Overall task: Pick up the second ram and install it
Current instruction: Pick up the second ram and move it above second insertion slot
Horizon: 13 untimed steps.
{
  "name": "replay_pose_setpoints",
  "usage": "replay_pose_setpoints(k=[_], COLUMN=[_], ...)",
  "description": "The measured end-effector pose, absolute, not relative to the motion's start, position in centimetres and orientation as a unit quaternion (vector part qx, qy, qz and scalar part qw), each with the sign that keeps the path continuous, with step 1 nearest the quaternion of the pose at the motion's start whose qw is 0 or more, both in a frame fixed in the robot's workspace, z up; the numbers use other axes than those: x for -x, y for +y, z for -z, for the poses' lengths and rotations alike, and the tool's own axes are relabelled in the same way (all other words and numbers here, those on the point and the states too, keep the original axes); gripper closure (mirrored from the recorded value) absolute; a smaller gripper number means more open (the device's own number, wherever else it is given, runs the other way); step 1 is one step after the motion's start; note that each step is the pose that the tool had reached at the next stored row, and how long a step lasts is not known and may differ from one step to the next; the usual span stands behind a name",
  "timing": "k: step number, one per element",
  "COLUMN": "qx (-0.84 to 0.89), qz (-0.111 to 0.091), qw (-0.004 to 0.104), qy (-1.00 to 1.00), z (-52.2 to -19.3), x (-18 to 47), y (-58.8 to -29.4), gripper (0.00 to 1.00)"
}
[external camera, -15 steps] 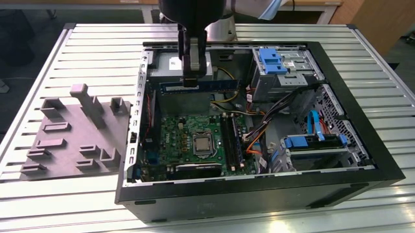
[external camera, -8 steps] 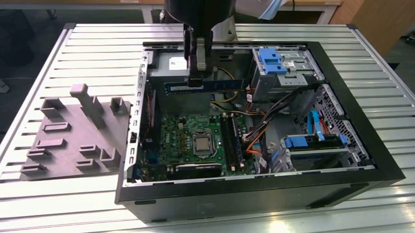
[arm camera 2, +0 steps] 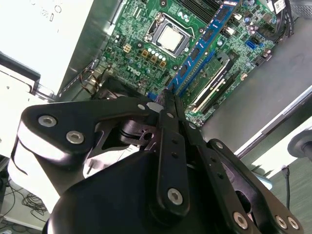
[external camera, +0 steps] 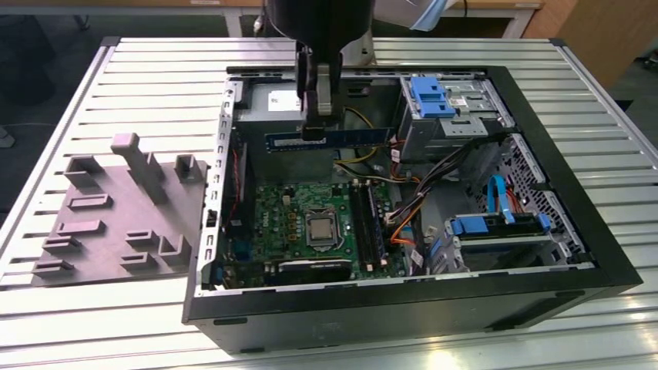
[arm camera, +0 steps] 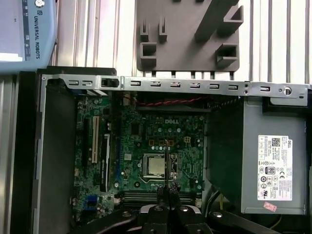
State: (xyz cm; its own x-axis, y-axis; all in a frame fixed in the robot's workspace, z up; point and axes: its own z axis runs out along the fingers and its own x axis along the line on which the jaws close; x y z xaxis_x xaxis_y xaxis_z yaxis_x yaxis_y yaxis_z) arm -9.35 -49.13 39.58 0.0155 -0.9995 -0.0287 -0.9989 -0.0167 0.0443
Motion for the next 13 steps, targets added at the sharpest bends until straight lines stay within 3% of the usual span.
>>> replay_pose_setpoints(k=[13], qx=[-0.713], qz=[0.026], qw=[0.006], qy=[-0.701], z=[-38.3], x=[9.1], y=[-49.1], gripper=[0.88])
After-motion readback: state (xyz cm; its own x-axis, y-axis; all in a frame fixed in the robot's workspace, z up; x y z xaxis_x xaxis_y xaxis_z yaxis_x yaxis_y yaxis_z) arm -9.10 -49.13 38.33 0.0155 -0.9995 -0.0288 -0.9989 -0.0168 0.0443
